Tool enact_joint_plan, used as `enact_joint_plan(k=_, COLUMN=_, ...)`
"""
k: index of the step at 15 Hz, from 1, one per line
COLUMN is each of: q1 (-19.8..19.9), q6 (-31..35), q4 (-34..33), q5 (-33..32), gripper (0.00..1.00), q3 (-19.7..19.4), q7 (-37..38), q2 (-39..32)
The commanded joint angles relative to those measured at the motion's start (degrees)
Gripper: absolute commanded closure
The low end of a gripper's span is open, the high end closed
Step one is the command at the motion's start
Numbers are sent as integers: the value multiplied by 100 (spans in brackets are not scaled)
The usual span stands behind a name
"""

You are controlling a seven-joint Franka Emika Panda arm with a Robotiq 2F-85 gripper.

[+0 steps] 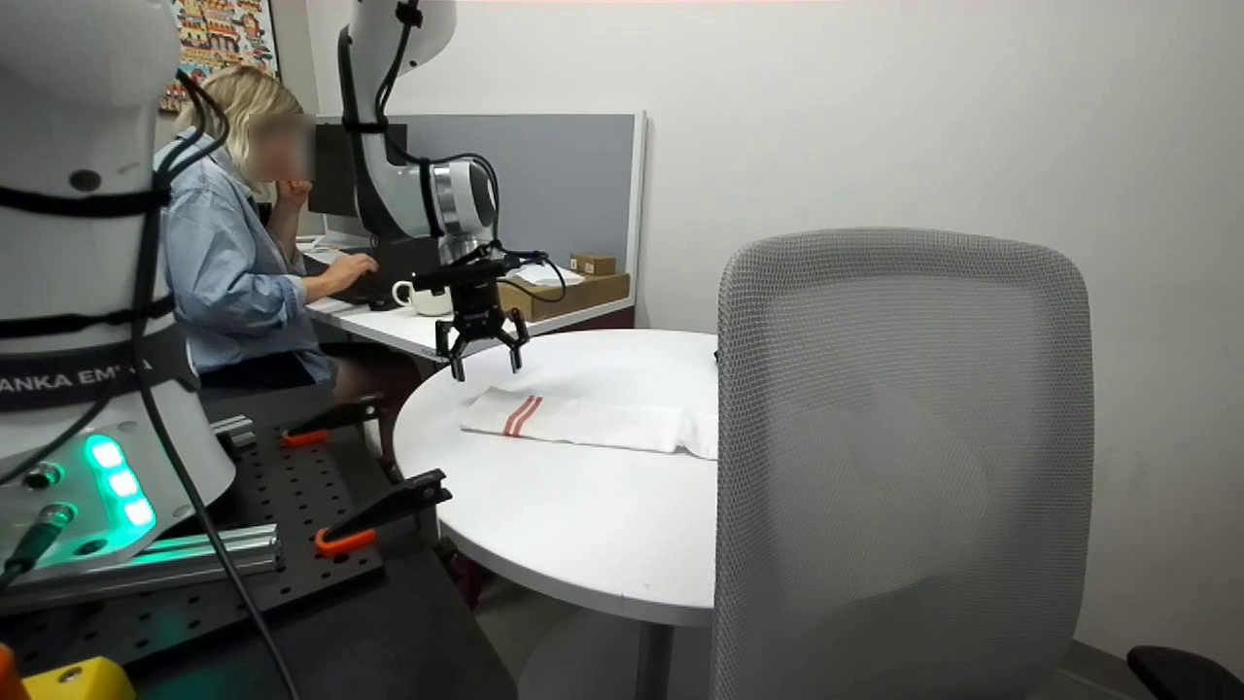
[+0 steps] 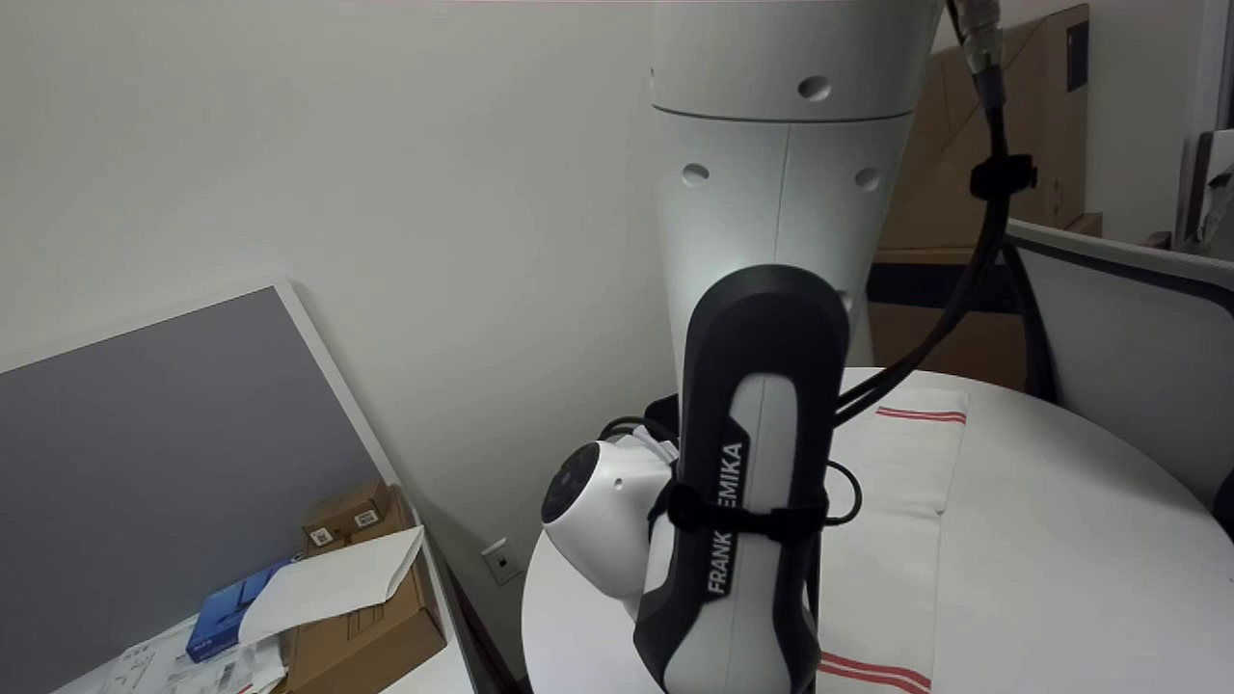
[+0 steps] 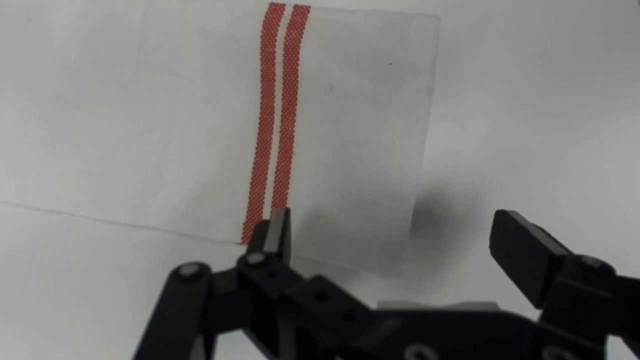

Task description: Fold the towel in three

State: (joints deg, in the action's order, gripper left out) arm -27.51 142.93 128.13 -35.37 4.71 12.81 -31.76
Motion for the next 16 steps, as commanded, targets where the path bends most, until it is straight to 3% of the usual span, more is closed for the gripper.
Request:
enact_joint_plan(k=1, q1=-14, q6=-26, q4=-104, q5=-27, gripper=0, q3=-36, q7=242, q2=-251)
enact_joint_plan(k=3, q1=29, q6=-5, q4=-53, q5=-24, gripper=0, q3=-108, q7=321, q2=-288)
enact_joint_plan(k=4, q1=49, q6=4, q4=-33, q5=-19, gripper=5, q3=-141, q7=362, q2=-301)
enact_joint_plan(k=5, q1=79, q6=10, q4=-10, q5=-8, gripper=26, q3=-170, q7=372, q2=-307)
enact_joint_plan(k=8, q1=147, q6=9, q4=25, q5=26, gripper=36, q3=-215, q7=372, q2=-321)
enact_joint_plan(k=16, q1=224, q6=3, q4=-2, q5=135, gripper=98, q3=-100, q7=243, q2=-397)
